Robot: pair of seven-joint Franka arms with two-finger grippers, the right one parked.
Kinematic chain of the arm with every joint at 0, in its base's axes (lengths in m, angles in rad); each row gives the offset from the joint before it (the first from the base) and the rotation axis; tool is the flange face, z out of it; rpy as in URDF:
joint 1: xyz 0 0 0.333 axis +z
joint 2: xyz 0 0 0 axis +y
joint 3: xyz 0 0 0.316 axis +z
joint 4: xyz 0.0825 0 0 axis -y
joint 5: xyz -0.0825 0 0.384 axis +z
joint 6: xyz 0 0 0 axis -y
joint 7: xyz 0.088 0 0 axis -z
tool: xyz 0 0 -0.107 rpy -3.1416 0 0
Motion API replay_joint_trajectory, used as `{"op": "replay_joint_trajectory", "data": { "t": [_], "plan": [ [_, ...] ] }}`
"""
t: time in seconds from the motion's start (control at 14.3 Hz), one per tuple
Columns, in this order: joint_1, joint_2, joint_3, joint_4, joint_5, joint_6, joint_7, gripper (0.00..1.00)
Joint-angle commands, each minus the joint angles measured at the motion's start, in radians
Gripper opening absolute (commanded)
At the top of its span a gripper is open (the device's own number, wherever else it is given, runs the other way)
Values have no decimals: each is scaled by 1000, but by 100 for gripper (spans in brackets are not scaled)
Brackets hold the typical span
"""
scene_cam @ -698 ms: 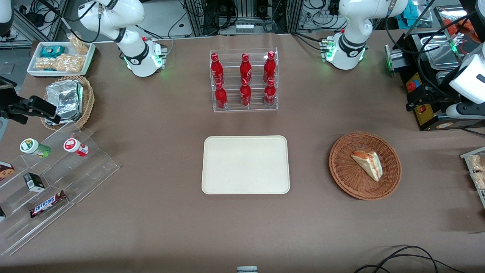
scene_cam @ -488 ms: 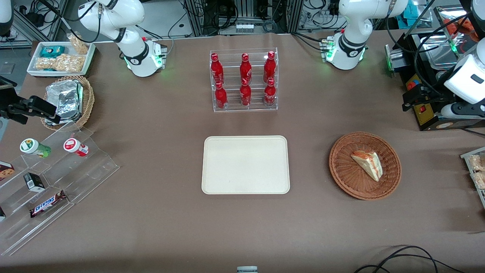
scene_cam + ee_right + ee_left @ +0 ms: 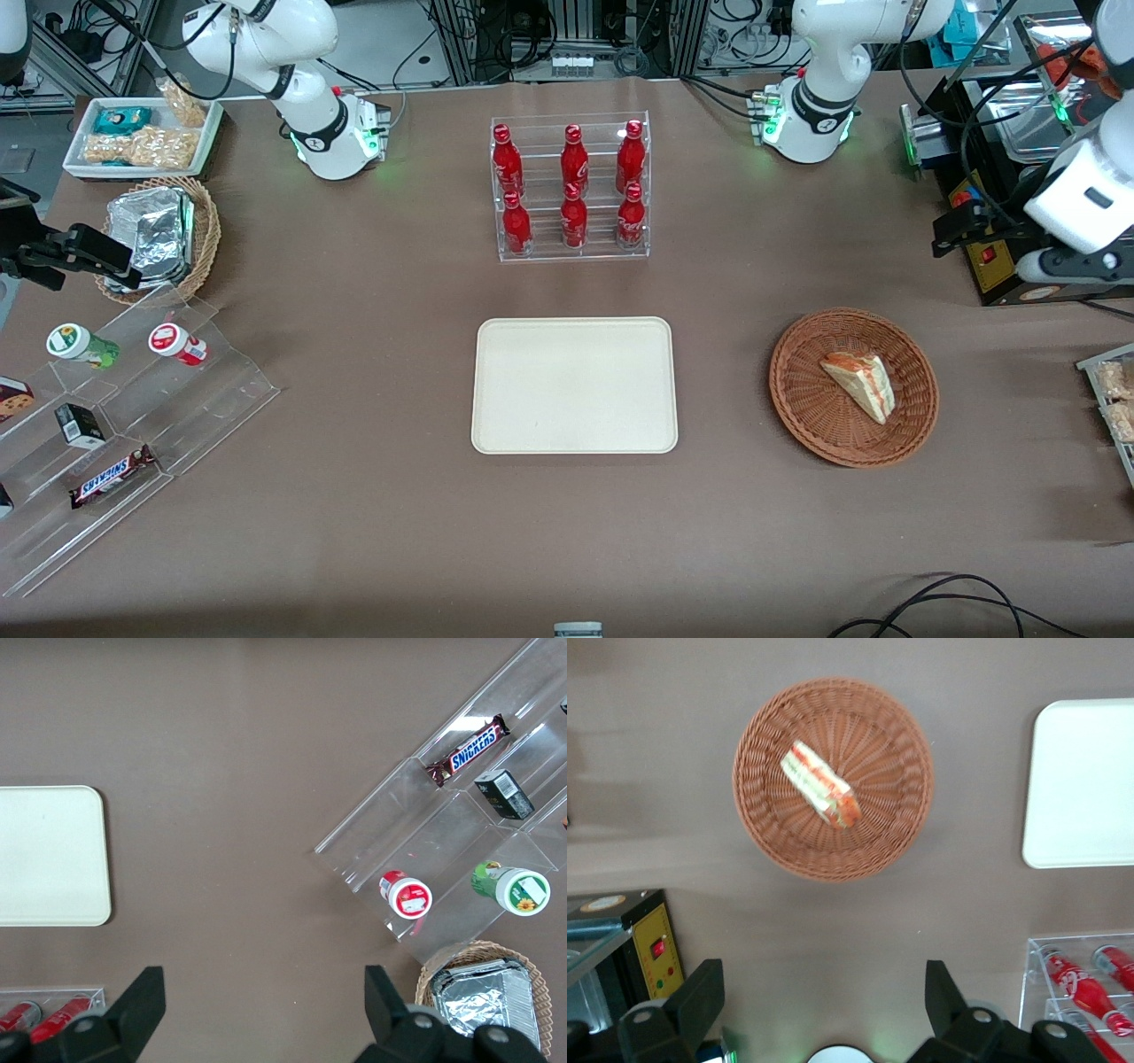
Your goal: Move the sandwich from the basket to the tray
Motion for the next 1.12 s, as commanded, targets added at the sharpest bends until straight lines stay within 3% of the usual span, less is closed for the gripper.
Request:
{"op": "replay_joint_trajectory", "data": {
  "t": [0.0,0.28,0.49,0.77,0.98,1.05],
  "plan": [
    [-14,46,6,-59,38,31,-46,100],
    [-5,57,9,-309,41,349,-102,100],
    [-5,110,10,-467,40,667,-327,100],
    [-3,263,12,-437,37,837,-795,100],
    [-3,357,12,-437,37,939,-963,100],
    [-3,368,12,-439,38,941,-968,58]
  ]
}}
